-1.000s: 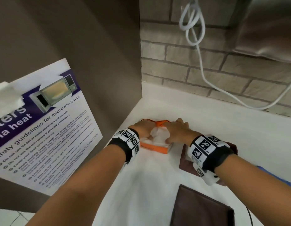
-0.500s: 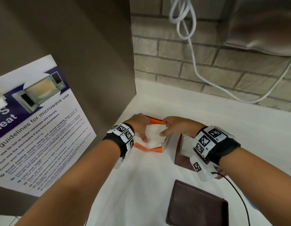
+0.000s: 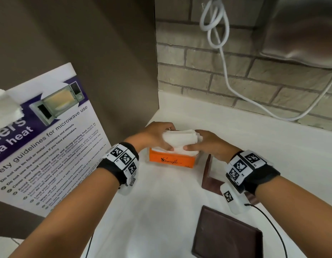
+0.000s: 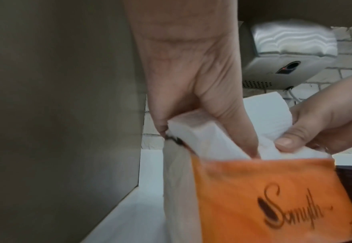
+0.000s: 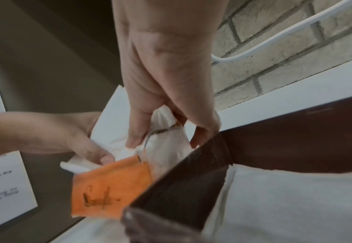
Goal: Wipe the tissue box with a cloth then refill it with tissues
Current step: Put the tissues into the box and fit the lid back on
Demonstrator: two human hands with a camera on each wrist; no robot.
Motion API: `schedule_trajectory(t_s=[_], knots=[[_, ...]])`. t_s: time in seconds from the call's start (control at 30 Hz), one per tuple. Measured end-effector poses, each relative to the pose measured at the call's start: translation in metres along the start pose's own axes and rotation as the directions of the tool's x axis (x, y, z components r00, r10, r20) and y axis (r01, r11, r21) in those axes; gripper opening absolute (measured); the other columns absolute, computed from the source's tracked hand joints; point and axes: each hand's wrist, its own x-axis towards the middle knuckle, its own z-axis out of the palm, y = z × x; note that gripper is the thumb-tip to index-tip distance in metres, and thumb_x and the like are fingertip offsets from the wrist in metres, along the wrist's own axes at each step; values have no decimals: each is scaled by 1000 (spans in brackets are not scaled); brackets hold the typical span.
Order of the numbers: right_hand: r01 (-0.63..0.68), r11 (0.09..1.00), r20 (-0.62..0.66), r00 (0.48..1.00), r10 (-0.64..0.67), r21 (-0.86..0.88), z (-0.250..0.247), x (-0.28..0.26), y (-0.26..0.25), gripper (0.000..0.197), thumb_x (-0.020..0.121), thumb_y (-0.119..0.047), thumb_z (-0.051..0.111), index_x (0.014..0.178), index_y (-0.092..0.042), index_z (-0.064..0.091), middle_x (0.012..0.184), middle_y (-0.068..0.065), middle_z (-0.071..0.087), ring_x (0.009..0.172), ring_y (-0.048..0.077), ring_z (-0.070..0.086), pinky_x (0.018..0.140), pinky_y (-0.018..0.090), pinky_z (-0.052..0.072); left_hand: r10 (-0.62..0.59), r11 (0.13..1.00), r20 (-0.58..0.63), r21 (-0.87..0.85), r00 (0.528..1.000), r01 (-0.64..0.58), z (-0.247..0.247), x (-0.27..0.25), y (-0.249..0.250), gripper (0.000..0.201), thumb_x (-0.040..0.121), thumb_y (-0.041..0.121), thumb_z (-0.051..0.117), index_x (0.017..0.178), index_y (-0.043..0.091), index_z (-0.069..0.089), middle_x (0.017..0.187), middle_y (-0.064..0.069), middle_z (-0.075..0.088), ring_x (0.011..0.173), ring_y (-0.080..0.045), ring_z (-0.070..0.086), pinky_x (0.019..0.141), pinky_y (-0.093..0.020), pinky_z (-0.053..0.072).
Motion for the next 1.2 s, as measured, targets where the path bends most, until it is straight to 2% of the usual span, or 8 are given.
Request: schedule_trajectory(t_s=[0.17, 0.23, 0.37, 0.53, 0.7, 0.8, 1.0, 1.2], knots=[[-1, 997, -146, 989, -10, -76, 6, -1, 7, 74, 66, -29, 87, 130, -13, 53, 130, 4, 60, 120, 24, 55, 102, 42, 46, -16, 974, -31, 224, 999, 23, -5, -7, -9, 43, 65, 38, 79, 103, 29, 61, 88, 4, 50, 92, -20, 50, 66, -26, 39], [25, 998, -183, 982, -37, -65, 8, -2, 8, 69, 66, -30, 86, 126, -12, 56, 128, 9, 61, 119, 27, 56, 99, 41, 46, -25, 974, -53, 224, 998, 36, -8, -9, -11, 37, 67, 37, 79, 99, 23, 64, 80, 11, 46, 94, -19, 44, 72, -28, 36], [101, 994, -254, 963, -85, 48, 6, -11, 1, 43, 72, -20, 83, 109, -12, 61, 114, 10, 66, 109, 29, 61, 95, 45, 49, -60, 997, -157, -53, 986, 53, -18, -14, -21, 42, 59, 41, 84, 94, 24, 68, 93, 3, 66, 99, -23, 62, 82, -34, 52], [176, 941, -243, 964, -106, 290, 0, -19, -10, 51, 75, -13, 81, 121, -16, 60, 119, 5, 68, 112, 25, 64, 97, 44, 51, -17, 864, -218, -495, 976, -96, -29, -34, -14, 48, 72, 15, 84, 117, 18, 67, 111, 4, 73, 104, -11, 69, 92, -31, 53], [226, 894, -211, 965, -153, 387, -3, -26, -18, 52, 79, -15, 77, 127, -17, 58, 122, 2, 68, 113, 19, 65, 100, 42, 50, -8, 772, -239, -619, 971, -145, -27, -42, -7, 54, 78, 18, 80, 128, 20, 59, 120, 6, 70, 111, -11, 66, 100, -38, 51], [223, 875, -189, 970, -154, 430, -7, -35, -25, 50, 82, -23, 74, 129, -18, 58, 123, 1, 68, 113, 18, 65, 101, 43, 49, -3, 729, -244, -664, 970, -165, -25, -48, 4, 60, 79, 39, 75, 133, 22, 54, 127, 5, 66, 116, -13, 63, 102, -43, 49], [256, 836, -253, 956, -146, 485, -16, -66, -34, 40, 94, -38, 57, 129, -19, 57, 121, -1, 69, 111, 16, 66, 97, 36, 50, -74, 535, -220, -832, 973, -148, -7, -53, 42, 32, 97, 41, 50, 126, 28, 56, 117, 8, 71, 109, -11, 67, 103, -40, 48], [196, 829, -361, 932, 8, 524, -24, -92, -22, 63, 88, -53, 57, 141, -25, 38, 129, -4, 60, 114, 18, 61, 101, 44, 49, -97, 381, -149, -919, 984, -102, 23, -52, 76, 53, 91, 41, 61, 137, 27, 38, 126, 2, 64, 110, -16, 66, 93, -38, 55]])
